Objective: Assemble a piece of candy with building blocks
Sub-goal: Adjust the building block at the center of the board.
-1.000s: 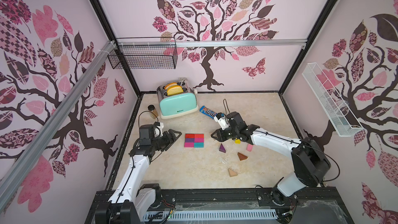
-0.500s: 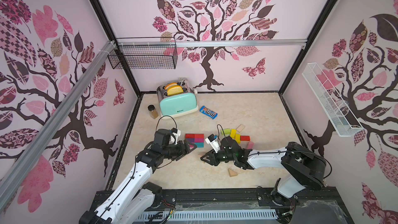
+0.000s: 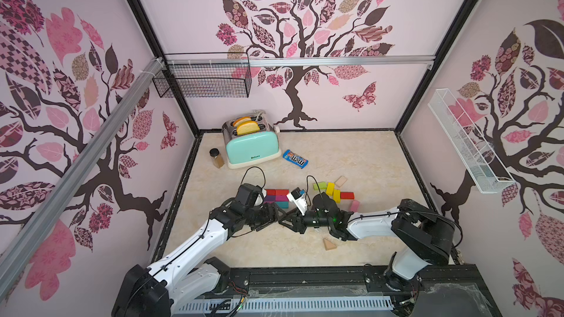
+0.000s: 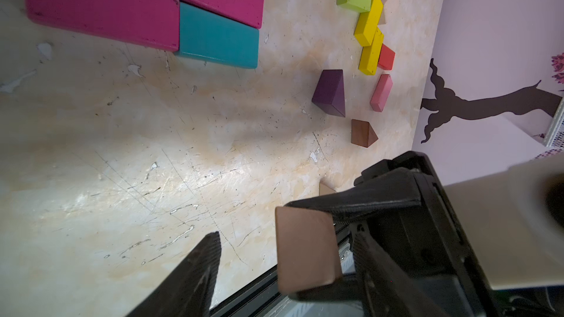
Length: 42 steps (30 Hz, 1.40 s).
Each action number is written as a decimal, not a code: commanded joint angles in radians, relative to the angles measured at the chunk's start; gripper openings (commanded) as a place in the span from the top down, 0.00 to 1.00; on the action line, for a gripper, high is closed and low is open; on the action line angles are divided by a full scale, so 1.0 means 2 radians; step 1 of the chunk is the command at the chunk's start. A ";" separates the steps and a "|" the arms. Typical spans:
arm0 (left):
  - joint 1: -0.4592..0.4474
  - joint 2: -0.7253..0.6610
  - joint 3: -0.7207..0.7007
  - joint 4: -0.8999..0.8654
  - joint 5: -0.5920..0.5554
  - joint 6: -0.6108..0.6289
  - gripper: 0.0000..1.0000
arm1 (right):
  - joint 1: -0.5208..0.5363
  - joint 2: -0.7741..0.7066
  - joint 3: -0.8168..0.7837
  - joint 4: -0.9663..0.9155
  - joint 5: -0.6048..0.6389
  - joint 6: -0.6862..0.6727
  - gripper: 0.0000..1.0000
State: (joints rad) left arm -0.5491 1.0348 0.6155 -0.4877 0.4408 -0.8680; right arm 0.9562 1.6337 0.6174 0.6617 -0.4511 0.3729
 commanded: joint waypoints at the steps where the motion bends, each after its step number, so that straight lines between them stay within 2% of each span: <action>1: -0.005 0.012 0.013 0.016 0.000 0.001 0.32 | 0.002 -0.001 0.011 0.023 0.003 -0.015 0.92; 5: -0.008 0.025 0.010 0.030 0.017 0.001 0.40 | 0.002 -0.004 0.015 0.013 0.007 -0.027 0.91; 10: -0.008 0.041 0.007 0.042 0.043 0.006 0.42 | 0.002 -0.006 0.019 0.004 0.004 -0.041 0.89; 19: -0.009 0.055 0.014 0.028 0.073 0.030 0.59 | 0.002 -0.017 0.020 -0.014 0.016 -0.056 0.86; 29: -0.009 0.060 0.015 0.021 0.105 0.050 0.59 | 0.002 -0.023 0.017 -0.016 0.012 -0.059 0.85; 42: -0.009 0.092 0.043 -0.034 0.122 0.114 0.59 | 0.002 -0.042 0.023 -0.059 0.016 -0.094 0.83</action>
State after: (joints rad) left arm -0.5503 1.2079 0.6880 -0.5091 0.6125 -0.7044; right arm 0.9600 1.5719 0.6174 0.5007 -0.4446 0.1970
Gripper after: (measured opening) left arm 0.409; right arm 0.312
